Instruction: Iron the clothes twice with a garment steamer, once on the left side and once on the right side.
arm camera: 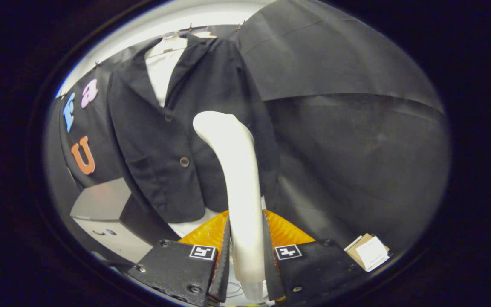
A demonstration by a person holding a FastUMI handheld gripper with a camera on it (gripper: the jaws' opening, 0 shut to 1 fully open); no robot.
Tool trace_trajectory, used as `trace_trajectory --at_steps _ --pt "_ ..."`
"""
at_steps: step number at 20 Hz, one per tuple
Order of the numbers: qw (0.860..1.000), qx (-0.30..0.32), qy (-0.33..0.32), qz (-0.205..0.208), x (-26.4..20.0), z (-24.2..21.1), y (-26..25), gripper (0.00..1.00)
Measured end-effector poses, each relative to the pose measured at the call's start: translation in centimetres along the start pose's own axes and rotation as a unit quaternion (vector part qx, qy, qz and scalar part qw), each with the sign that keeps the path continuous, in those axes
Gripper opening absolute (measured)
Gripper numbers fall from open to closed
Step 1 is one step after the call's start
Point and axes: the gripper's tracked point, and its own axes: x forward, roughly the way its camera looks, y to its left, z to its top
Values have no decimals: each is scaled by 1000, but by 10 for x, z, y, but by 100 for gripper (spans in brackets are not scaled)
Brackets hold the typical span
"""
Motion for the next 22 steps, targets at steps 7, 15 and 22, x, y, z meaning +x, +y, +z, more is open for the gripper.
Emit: trace_trajectory --at_steps 7,15,22 --pt "996 32 -80 12 -3 111 -13 38" --pt "986 52 -152 35 2 212 10 38" --pt "984 28 -174 34 26 258 54 38"
